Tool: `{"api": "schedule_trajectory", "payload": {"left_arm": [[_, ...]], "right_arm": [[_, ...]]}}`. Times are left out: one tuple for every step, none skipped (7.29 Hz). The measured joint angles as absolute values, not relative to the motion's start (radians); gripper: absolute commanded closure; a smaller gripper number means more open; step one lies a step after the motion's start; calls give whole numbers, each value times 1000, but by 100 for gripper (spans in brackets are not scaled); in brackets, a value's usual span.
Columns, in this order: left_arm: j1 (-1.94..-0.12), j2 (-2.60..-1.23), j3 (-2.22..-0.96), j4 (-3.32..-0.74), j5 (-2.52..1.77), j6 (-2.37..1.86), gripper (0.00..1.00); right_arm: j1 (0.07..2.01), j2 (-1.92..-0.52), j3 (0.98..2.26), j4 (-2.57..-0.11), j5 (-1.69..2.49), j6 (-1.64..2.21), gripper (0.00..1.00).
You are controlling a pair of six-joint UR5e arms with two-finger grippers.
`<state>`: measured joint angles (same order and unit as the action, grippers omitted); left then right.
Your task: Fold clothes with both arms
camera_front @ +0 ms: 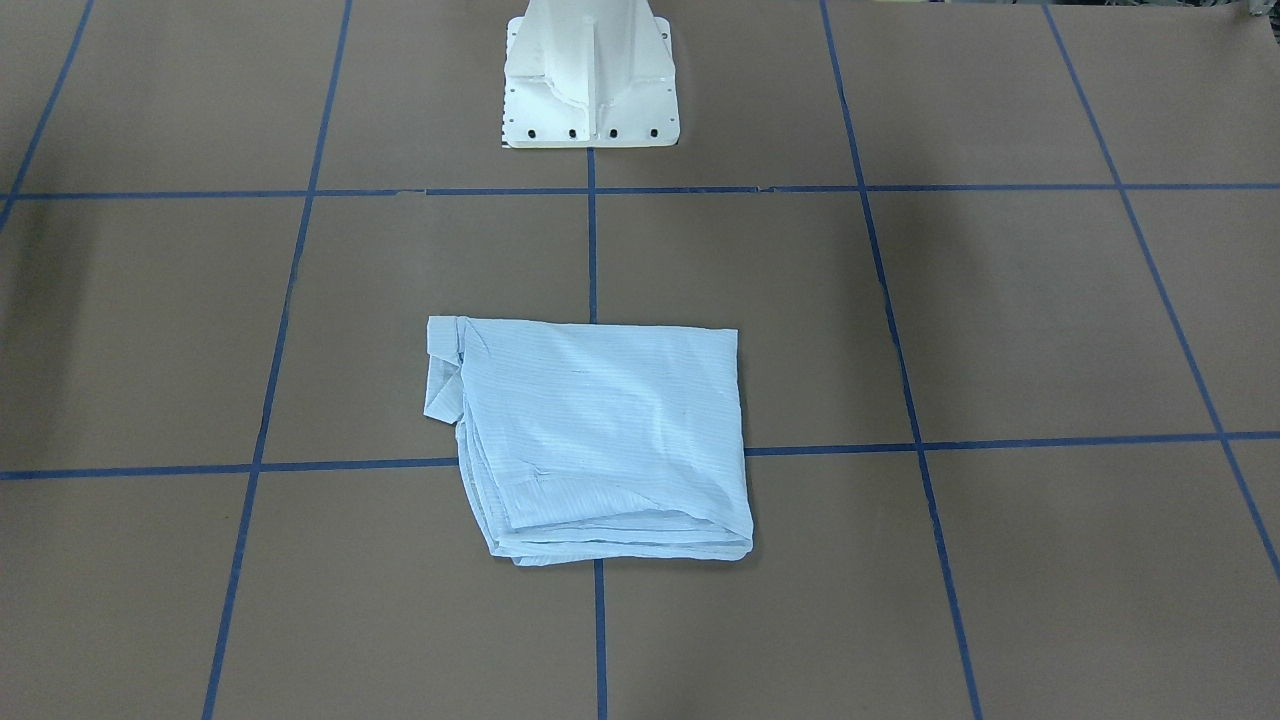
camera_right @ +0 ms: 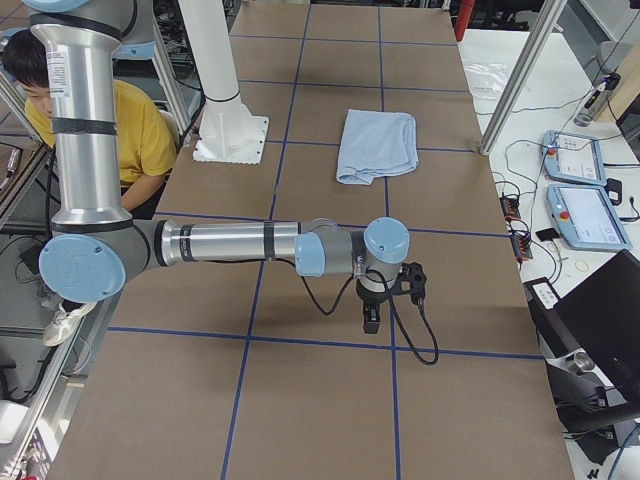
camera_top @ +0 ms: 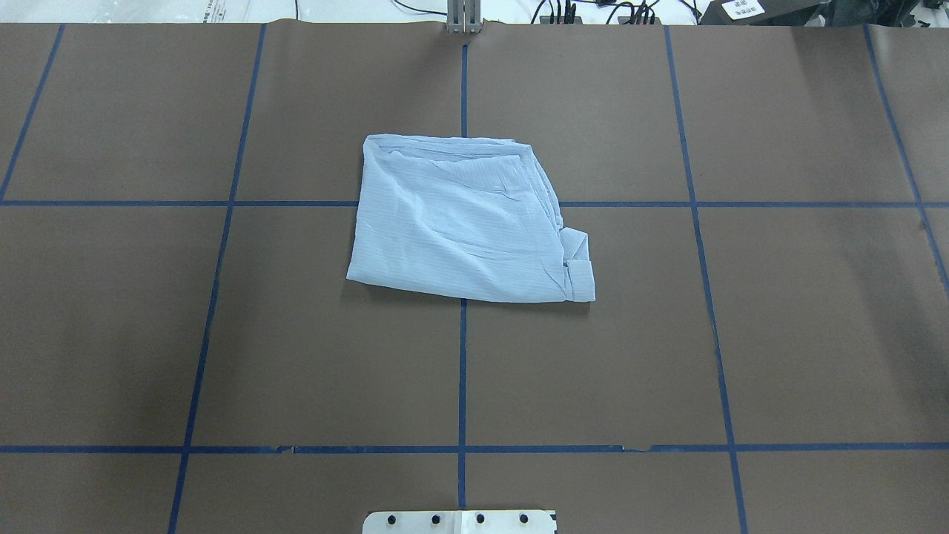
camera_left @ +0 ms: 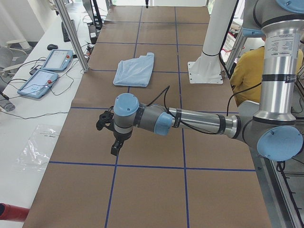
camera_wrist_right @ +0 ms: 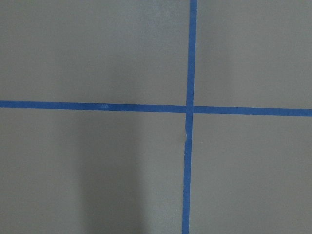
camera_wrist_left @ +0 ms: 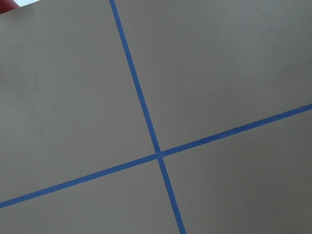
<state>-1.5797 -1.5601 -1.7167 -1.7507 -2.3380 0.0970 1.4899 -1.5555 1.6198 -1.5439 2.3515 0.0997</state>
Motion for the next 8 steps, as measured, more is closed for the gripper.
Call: {"api": "schedule_trajectory", "payload": {"left_arm": [[-1580, -1551, -1733, -1752, -2340, 88, 0], [-1580, -1539, -1748, -1755, -2337, 77, 0], [-1581, -1523, -1766, -1760, -2335, 71, 0], [-1580, -1502, -1783, -1764, -2335, 68, 0], [-1579, -1488, -1789, -1769, -2336, 67, 0], [-1578, -1485, -1789, -1776, -2338, 66, 0], [-1577, -1486, -1793, -1781, -2340, 65, 0], [-1577, -1488, -1800, -1782, -2342, 65, 0]], "right_arm": [[1490, -1555, 1625, -1542, 2352, 100, 0], [1491, -1558, 1636, -1538, 2352, 101, 0], [1491, -1571, 1655, -1534, 2348, 104, 0], [1491, -1587, 1674, -1534, 2342, 109, 0], [1491, -1595, 1683, -1534, 2342, 113, 0], [1490, -1594, 1686, -1536, 2347, 115, 0], [1490, -1591, 1684, -1537, 2349, 116, 0], [1490, -1588, 1685, -1536, 2350, 116, 0]]}}
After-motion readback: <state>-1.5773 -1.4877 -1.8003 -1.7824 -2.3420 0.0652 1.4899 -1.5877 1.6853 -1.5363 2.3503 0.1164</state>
